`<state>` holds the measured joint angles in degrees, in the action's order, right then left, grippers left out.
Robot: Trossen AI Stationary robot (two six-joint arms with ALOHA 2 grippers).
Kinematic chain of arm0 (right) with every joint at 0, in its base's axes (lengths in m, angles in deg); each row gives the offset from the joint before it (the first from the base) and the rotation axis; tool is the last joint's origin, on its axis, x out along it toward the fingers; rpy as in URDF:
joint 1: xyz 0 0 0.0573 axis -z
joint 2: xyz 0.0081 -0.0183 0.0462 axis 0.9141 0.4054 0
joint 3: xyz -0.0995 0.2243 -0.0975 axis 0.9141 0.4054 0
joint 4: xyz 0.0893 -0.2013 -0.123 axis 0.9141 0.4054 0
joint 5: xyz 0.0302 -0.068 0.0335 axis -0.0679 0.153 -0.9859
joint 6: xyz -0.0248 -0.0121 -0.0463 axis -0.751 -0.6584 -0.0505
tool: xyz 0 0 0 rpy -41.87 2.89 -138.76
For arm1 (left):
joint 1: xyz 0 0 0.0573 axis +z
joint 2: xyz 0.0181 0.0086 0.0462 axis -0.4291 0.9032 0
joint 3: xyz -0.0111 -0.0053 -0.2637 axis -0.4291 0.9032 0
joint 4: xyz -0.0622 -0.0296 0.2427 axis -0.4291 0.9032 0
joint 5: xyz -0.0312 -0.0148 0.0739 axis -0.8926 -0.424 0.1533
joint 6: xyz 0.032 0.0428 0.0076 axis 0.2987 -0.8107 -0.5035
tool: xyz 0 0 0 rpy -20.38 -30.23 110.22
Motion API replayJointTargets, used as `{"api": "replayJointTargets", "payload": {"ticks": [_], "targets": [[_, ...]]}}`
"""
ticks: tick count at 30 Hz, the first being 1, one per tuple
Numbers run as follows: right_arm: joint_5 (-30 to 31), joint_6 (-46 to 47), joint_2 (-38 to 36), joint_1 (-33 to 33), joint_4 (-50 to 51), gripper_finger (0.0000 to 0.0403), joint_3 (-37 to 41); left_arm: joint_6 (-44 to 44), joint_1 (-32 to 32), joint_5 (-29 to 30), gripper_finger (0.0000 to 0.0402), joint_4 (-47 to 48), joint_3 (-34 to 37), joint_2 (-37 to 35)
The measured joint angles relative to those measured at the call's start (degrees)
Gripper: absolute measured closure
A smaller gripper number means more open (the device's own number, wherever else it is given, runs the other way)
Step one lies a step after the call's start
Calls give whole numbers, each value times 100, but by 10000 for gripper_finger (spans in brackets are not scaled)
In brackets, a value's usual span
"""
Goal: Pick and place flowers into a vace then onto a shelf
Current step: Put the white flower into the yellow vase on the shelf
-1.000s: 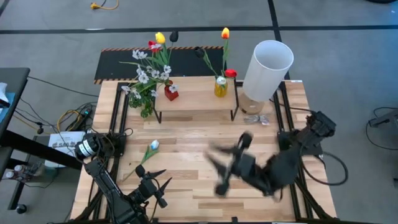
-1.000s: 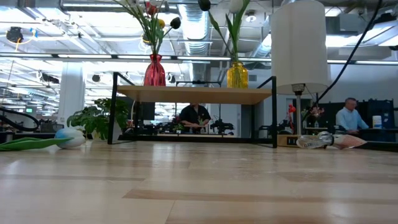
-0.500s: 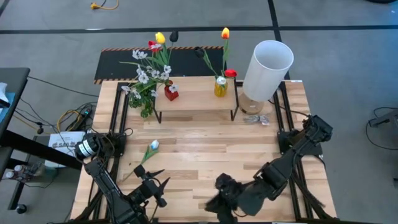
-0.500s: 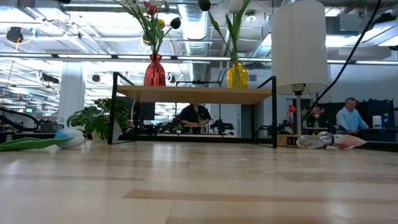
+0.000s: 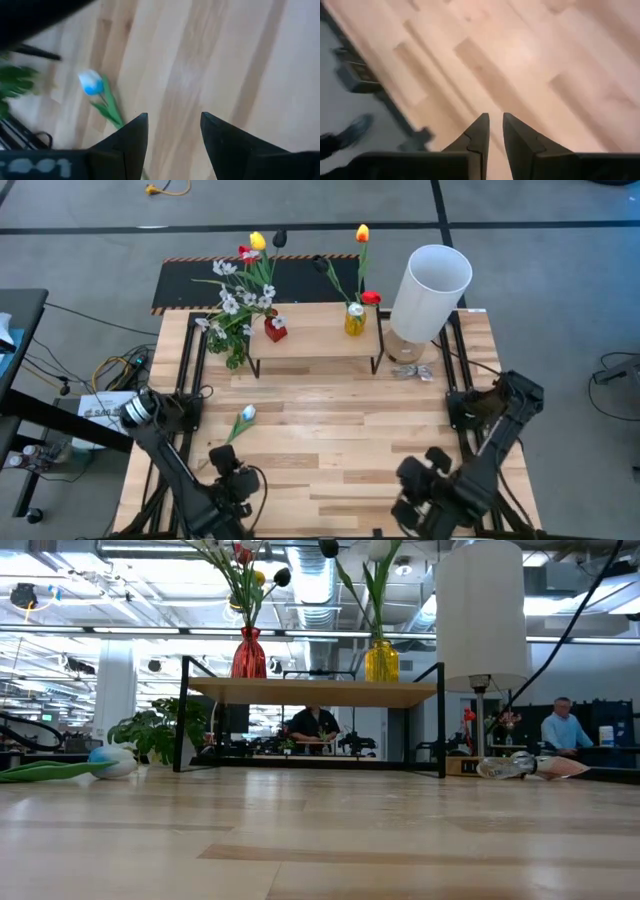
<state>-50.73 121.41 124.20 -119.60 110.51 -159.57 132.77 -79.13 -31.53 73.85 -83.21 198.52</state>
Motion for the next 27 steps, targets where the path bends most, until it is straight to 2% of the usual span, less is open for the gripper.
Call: {"api": "replayJointTargets", "payload": {"ticks": [6, 11, 17, 20, 27], "targets": [[426, 603, 3, -595, -51, 360, 607, -62, 276, -468, 247, 111, 2, -924], [457, 879, 7, -831, -827, 360, 1192, 239, 507, -986, 276, 301, 3, -1836], [506, 873, 4, -898, -1559, 361, 1484, 682, 802, -786, 299, 365, 63, -2718], [813, 836, 4, -902, -1724, 361, 1484, 931, 940, -851, 307, 201, 540, -3148], [1139, 825, 4, -902, -1953, 361, 1484, 1108, 1129, -1684, 324, -1191, 2561, -3949]]}}
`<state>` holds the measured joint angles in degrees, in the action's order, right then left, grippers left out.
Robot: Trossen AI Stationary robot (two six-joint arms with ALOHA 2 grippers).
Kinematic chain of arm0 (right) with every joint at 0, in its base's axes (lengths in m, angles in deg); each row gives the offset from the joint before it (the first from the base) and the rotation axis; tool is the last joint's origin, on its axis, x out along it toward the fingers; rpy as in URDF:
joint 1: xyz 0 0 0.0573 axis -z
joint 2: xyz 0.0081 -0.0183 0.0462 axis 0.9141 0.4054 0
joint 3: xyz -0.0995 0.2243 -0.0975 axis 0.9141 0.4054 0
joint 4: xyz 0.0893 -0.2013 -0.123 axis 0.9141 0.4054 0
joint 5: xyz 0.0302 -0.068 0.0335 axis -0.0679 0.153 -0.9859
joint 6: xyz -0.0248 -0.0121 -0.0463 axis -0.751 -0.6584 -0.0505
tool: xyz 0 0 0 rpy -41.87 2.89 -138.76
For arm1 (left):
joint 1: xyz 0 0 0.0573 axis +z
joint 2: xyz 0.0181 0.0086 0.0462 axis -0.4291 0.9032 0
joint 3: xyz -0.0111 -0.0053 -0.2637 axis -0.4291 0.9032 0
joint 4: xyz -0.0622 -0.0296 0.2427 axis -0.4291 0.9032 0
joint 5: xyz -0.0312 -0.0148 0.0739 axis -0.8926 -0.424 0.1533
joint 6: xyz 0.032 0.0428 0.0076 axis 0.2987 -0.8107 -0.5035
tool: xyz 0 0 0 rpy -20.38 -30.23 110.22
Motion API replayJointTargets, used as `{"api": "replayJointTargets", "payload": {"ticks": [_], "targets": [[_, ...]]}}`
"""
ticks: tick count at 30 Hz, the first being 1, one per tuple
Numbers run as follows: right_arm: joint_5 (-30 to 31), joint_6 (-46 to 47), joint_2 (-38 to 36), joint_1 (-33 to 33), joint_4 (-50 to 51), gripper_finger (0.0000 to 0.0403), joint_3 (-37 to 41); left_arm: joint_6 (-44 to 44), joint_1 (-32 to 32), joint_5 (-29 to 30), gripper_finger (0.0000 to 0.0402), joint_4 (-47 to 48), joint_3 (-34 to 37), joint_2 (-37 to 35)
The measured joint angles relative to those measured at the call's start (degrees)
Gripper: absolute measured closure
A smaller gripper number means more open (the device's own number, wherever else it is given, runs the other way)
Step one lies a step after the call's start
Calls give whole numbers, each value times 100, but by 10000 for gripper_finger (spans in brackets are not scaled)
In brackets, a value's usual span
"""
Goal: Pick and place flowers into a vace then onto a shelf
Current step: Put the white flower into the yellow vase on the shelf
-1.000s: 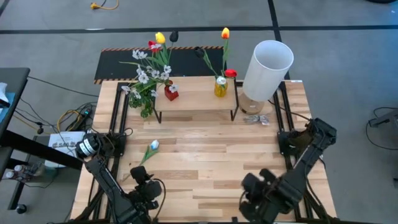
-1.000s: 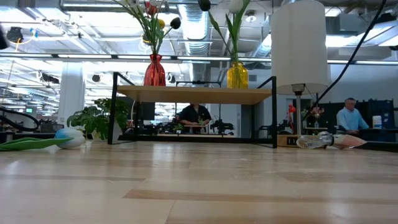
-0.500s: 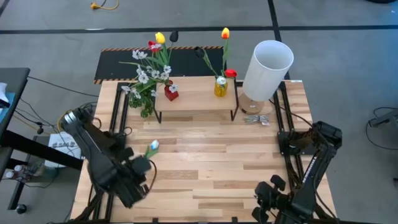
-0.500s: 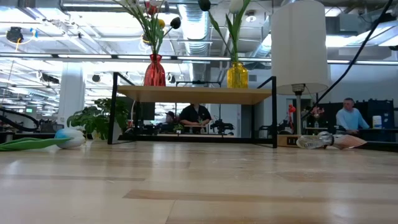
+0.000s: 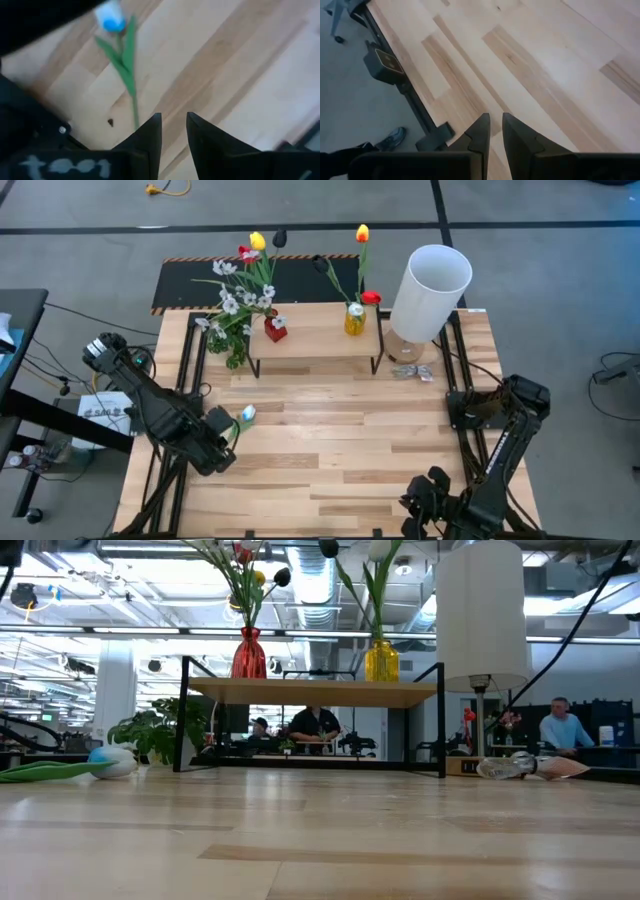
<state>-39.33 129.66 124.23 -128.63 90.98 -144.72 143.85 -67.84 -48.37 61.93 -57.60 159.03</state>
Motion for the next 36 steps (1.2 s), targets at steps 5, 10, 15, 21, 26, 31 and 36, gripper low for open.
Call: {"api": "replayJointTargets", "payload": {"ticks": [5, 10, 15, 21, 26, 31, 36], "targets": [[3, -8, 0, 32, 9, 361, 0, 537, 7, 20, 328, -230, 874, -364], [2, -116, 0, 168, 10, 361, 0, 330, 12, -141, 322, -779, 1541, -429], [2, -309, 0, 388, 12, 361, 0, 172, 31, -342, 295, -1456, 2063, -425], [0, -759, 0, 597, -128, 361, 0, 412, 60, -469, 245, -1836, 2542, -423], [-2, -1127, 0, 680, -328, 361, 0, 474, 148, -472, 215, -2392, 2873, -423], [-1, -1180, 0, 719, -333, 361, 0, 474, 218, -462, 205, -2527, 3007, -420], [16, -1202, 0, 719, -333, 361, -1, 485, 220, -456, 205, -2961, 3239, -418]]}}
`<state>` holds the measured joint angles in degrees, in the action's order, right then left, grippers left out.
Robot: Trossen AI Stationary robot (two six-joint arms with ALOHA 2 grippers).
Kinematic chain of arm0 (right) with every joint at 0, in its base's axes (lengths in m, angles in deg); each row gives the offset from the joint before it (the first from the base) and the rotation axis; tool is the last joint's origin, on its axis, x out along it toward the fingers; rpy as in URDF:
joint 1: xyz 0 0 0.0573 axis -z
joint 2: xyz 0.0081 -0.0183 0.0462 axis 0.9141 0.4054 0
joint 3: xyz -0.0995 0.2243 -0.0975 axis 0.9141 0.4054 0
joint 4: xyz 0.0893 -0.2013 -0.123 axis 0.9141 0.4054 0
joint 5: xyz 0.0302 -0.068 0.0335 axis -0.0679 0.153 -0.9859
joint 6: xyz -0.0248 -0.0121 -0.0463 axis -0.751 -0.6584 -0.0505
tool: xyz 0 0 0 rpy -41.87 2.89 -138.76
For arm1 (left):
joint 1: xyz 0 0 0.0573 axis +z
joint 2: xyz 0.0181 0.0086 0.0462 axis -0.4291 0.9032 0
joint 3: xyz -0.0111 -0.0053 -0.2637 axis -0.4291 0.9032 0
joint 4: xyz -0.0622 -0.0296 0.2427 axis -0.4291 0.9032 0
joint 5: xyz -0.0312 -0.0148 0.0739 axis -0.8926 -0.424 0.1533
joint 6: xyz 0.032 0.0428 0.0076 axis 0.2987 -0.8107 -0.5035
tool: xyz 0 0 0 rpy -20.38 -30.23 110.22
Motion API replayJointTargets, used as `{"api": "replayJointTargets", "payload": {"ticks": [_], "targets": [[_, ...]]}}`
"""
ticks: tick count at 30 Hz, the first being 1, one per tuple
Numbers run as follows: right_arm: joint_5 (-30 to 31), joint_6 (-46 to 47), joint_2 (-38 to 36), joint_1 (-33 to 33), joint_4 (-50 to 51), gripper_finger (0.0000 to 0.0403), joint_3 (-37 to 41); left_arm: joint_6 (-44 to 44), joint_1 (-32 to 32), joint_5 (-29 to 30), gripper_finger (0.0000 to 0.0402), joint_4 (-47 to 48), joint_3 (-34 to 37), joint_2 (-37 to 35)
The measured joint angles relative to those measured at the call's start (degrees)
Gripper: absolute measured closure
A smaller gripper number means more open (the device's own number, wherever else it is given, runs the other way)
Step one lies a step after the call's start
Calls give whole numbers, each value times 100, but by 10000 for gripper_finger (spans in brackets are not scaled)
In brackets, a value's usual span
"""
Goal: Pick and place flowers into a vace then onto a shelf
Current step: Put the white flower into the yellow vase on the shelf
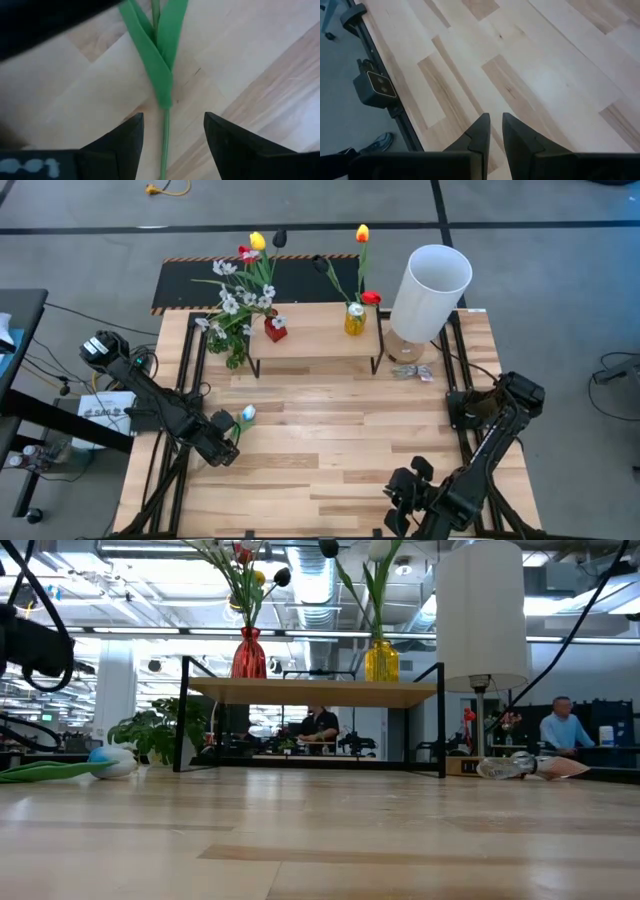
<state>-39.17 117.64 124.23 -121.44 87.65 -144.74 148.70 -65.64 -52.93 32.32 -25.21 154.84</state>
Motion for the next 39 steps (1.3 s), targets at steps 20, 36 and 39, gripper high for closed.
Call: {"api": "replayJointTargets", "payload": {"ticks": [20, 36, 39], "targets": [[289, -144, 0, 0, 2, 361, -1, 157, 0, -57, 206, 45, -22, 812], [322, -144, 0, 0, 44, 361, -1, -107, 0, 166, 338, -122, -168, 831], [324, -144, 0, 0, 46, 361, -1, -107, 0, 179, 367, -207, -168, 831]]}}
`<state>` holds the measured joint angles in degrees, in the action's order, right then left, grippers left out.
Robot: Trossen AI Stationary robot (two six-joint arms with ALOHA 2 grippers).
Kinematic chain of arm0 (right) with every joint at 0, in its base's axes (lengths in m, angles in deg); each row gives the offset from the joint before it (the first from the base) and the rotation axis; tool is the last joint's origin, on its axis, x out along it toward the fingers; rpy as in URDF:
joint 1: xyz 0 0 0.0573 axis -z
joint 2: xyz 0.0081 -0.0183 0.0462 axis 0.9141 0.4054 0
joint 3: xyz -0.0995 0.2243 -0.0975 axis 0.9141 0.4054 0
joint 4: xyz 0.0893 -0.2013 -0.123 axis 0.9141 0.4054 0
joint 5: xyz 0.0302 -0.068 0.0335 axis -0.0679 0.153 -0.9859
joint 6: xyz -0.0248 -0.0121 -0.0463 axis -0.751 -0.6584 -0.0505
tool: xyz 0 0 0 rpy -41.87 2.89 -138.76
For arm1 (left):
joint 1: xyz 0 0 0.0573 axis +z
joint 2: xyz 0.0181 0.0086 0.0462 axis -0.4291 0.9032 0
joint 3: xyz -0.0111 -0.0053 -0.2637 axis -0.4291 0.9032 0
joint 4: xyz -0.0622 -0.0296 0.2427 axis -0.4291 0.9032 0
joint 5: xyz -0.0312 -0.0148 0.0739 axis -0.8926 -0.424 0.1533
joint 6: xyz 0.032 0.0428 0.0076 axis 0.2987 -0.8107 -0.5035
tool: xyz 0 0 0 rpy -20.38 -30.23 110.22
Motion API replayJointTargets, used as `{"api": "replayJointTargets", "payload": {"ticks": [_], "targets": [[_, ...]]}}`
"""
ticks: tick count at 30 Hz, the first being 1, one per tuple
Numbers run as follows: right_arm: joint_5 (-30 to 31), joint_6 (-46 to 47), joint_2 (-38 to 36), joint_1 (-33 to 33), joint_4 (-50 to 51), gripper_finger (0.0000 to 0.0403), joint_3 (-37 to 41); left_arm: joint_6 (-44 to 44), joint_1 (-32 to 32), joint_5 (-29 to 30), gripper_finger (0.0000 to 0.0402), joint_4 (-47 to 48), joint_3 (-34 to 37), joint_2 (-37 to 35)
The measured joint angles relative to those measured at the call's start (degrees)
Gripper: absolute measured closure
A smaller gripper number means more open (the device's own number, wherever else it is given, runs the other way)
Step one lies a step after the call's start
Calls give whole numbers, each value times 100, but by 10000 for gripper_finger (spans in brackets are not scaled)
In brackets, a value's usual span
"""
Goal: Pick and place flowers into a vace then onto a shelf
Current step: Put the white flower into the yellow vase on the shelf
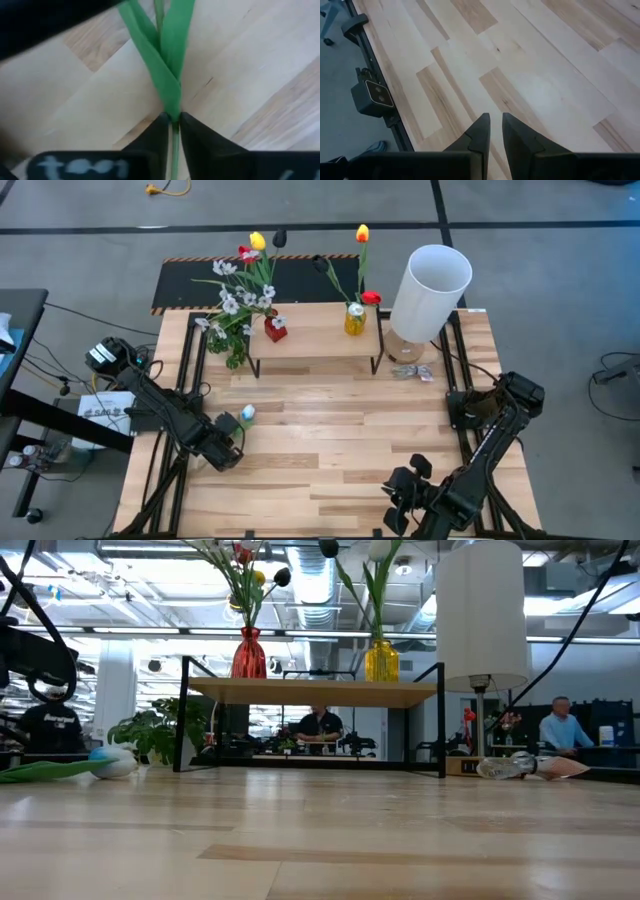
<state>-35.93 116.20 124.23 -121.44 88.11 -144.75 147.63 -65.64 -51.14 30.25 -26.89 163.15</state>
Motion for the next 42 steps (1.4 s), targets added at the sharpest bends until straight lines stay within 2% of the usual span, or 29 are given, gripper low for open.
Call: {"api": "replayJointTargets", "payload": {"ticks": [4, 11, 17, 22, 24, 28, 30, 32, 35, 39, 42], "targets": [[0, 0, 0, 0, 0, 361, 0, -36, 0, -3, 396, -180, -11, -4], [-20, 0, 0, 0, -2, 361, 0, -805, 0, 368, 399, -248, -675, -7], [-42, -1, 0, -12, -154, 361, 0, -1950, 0, 1198, 400, -448, -1561, -9], [167, -196, 1, -214, -1175, 361, 5, -3111, 0, 2213, 400, -1336, -2124, -9], [758, -649, 65, -354, -2169, 361, 102, -3632, 0, 2632, 400, -1918, -2216, -13], [2324, -1386, 420, -589, -3857, 361, 312, -4586, 0, 3162, 400, -3151, -2216, -13], [2623, -1581, 666, -582, -4528, 361, 333, -4943, 9, 3274, 400, -3549, -2216, -13], [2609, -1900, 1005, -454, -5489, 361, 337, -5246, 11, 3356, 400, -3887, -2218, -13], [2041, -2914, 1584, -169, -7605, 361, 341, -5634, 15, 3442, 400, -4279, -2217, -13], [332, -4563, 2390, 338, -11227, 372, 338, -5766, 22, 3464, 400, -4348, -2216, -13], [-730, -5132, 2945, 729, -13348, 393, 281, -5764, 22, 3464, 400, -4326, -2216, -13]]}}
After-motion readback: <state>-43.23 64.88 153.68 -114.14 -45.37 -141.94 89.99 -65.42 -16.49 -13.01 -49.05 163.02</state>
